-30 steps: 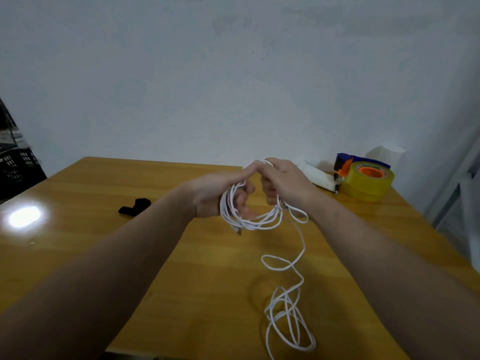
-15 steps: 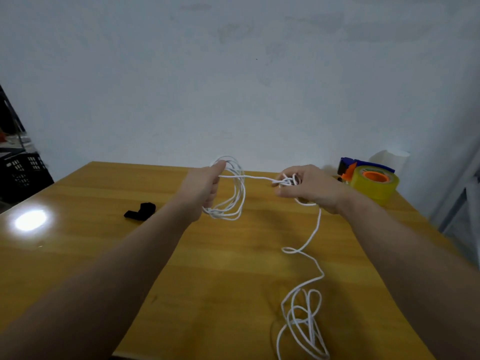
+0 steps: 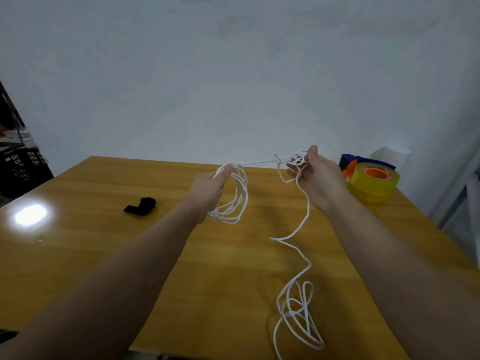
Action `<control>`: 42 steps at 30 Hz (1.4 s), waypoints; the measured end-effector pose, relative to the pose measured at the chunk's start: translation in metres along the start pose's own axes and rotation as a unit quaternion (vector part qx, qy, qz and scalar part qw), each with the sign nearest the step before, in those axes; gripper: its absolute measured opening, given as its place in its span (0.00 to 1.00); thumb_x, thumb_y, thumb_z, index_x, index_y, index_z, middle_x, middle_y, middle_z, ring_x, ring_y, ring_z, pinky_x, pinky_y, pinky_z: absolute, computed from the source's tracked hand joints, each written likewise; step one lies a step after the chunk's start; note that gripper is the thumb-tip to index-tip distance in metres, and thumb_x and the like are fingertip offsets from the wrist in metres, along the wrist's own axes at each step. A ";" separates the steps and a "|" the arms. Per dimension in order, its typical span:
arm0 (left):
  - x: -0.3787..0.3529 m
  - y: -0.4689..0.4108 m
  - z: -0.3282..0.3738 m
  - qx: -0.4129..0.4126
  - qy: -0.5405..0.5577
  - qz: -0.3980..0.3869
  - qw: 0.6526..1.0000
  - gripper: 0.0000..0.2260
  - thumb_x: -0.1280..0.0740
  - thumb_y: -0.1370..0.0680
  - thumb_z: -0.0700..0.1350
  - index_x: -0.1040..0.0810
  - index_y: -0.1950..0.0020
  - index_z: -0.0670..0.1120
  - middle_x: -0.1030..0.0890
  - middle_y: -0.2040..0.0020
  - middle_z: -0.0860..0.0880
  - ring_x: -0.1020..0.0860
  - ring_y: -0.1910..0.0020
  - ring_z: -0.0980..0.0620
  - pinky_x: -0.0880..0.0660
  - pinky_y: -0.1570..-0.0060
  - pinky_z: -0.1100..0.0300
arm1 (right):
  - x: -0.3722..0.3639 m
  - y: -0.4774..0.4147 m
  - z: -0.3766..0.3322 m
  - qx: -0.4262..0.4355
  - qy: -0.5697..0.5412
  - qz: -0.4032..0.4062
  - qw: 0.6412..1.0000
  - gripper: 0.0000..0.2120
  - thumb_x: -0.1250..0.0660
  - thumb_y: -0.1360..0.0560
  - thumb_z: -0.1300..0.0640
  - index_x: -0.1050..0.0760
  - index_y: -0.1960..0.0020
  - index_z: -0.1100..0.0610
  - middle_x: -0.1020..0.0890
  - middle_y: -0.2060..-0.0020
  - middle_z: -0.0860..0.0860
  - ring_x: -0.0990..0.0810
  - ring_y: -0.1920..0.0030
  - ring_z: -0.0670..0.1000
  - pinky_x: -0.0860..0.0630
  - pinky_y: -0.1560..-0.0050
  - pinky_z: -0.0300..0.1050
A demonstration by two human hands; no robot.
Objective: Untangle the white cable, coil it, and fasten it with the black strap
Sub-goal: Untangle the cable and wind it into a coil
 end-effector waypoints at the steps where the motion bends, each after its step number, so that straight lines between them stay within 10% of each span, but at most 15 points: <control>1: 0.002 -0.003 -0.005 0.013 0.012 0.013 1.000 0.22 0.35 0.22 0.57 0.38 0.70 0.48 0.40 0.75 0.51 0.43 0.81 0.56 0.45 0.78 0.65 | -0.005 0.001 0.004 -0.010 -0.066 -0.018 0.998 0.18 0.43 0.19 0.50 0.26 0.61 0.61 0.19 0.63 0.55 0.19 0.59 0.51 0.22 0.51 0.44; 5: 0.013 -0.016 -0.017 0.057 0.015 0.087 0.994 0.20 0.36 0.23 0.57 0.30 0.67 0.44 0.38 0.72 0.48 0.41 0.77 0.52 0.43 0.74 0.63 | -0.002 0.000 0.014 -0.019 -0.192 -0.019 0.981 0.20 0.40 0.23 0.44 0.30 0.66 0.57 0.23 0.68 0.52 0.21 0.62 0.49 0.23 0.57 0.40; 9: 0.053 -0.023 -0.036 0.111 0.058 0.209 0.970 0.27 0.37 0.22 0.57 0.26 0.42 0.31 0.34 0.71 0.46 0.36 0.74 0.48 0.38 0.73 0.60 | 0.043 -0.013 0.026 -0.036 -0.144 0.053 0.987 0.08 0.33 0.25 0.54 0.24 0.56 0.60 0.22 0.59 0.54 0.23 0.62 0.49 0.25 0.65 0.40; 13: 0.042 -0.020 -0.040 0.109 0.068 0.198 0.972 0.19 0.38 0.22 0.58 0.28 0.59 0.41 0.33 0.71 0.47 0.35 0.74 0.50 0.38 0.74 0.61 | 0.085 -0.011 0.056 -0.083 0.146 0.161 0.973 0.08 0.33 0.24 0.53 0.29 0.55 0.58 0.28 0.64 0.55 0.28 0.67 0.52 0.30 0.68 0.44; 16: 0.012 -0.023 -0.027 0.071 0.067 0.117 0.988 0.21 0.38 0.22 0.57 0.34 0.68 0.45 0.37 0.74 0.49 0.39 0.78 0.52 0.42 0.75 0.63 | 0.080 -0.005 0.066 -0.121 0.446 0.150 0.874 0.27 0.34 0.24 0.49 0.37 0.32 0.61 0.28 0.39 0.58 0.26 0.43 0.58 0.25 0.51 0.52; 18: -0.004 -0.021 -0.014 0.035 0.045 0.064 0.996 0.21 0.36 0.22 0.56 0.35 0.70 0.47 0.37 0.76 0.51 0.41 0.80 0.54 0.44 0.76 0.64 | 0.047 -0.001 0.039 0.016 0.517 0.128 0.846 0.31 0.36 0.24 0.44 0.39 0.28 0.59 0.31 0.32 0.56 0.32 0.33 0.56 0.30 0.37 0.52; 23: -0.031 -0.011 0.014 -0.024 -0.011 -0.007 1.000 0.21 0.35 0.22 0.56 0.36 0.71 0.48 0.38 0.78 0.53 0.41 0.81 0.56 0.44 0.76 0.62 | -0.050 0.040 0.062 -0.006 0.396 -0.171 0.902 0.38 0.30 0.28 0.46 0.47 0.25 0.49 0.23 0.43 0.52 0.23 0.47 0.49 0.26 0.55 0.38; 28: -0.017 -0.009 0.020 -0.029 0.002 -0.035 0.999 0.22 0.34 0.23 0.55 0.38 0.72 0.49 0.41 0.78 0.54 0.44 0.79 0.55 0.48 0.76 0.64 | -0.034 0.034 0.054 0.000 0.343 -0.149 0.927 0.08 0.39 0.21 0.61 0.24 0.45 0.61 0.19 0.57 0.61 0.23 0.72 0.50 0.24 0.69 0.42; 33: 0.003 -0.012 0.018 -0.014 0.027 -0.063 0.998 0.22 0.33 0.23 0.54 0.40 0.72 0.51 0.42 0.77 0.54 0.46 0.78 0.55 0.49 0.77 0.64 | -0.022 0.018 0.021 -0.051 0.121 -0.151 0.980 0.17 0.40 0.21 0.55 0.31 0.68 0.57 0.25 0.71 0.54 0.22 0.64 0.50 0.23 0.51 0.48; 36: -0.010 -0.008 0.027 -0.013 0.033 -0.106 0.994 0.23 0.34 0.22 0.54 0.42 0.71 0.51 0.43 0.77 0.54 0.46 0.79 0.56 0.49 0.79 0.66 | -0.025 0.008 0.011 -0.114 -0.078 -0.151 0.979 0.17 0.44 0.19 0.52 0.34 0.66 0.55 0.32 0.79 0.48 0.28 0.78 0.45 0.22 0.71 0.39; 39: -0.030 0.004 0.034 0.020 0.116 -0.210 0.971 0.22 0.38 0.22 0.55 0.43 0.71 0.50 0.45 0.78 0.54 0.47 0.81 0.57 0.49 0.81 0.65 | -0.009 -0.008 -0.005 -0.018 0.127 -0.093 0.987 0.13 0.42 0.19 0.52 0.31 0.60 0.55 0.36 0.78 0.45 0.39 0.79 0.43 0.40 0.81 0.35; 42: -0.046 0.025 0.049 0.035 0.207 -0.294 0.932 0.20 0.40 0.23 0.54 0.36 0.74 0.50 0.34 0.78 0.54 0.36 0.82 0.59 0.42 0.82 0.67 | 0.006 -0.015 -0.024 0.165 0.452 0.006 0.876 0.13 0.37 0.22 0.50 0.24 0.59 0.58 0.26 0.70 0.47 0.30 0.69 0.46 0.34 0.67 0.42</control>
Point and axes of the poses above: each hand's wrist, its own y-axis away from the middle knuckle, its own x-axis out of the back of the hand, z = x × y, the point moved 9 cm from there along -y, towards the middle knuckle
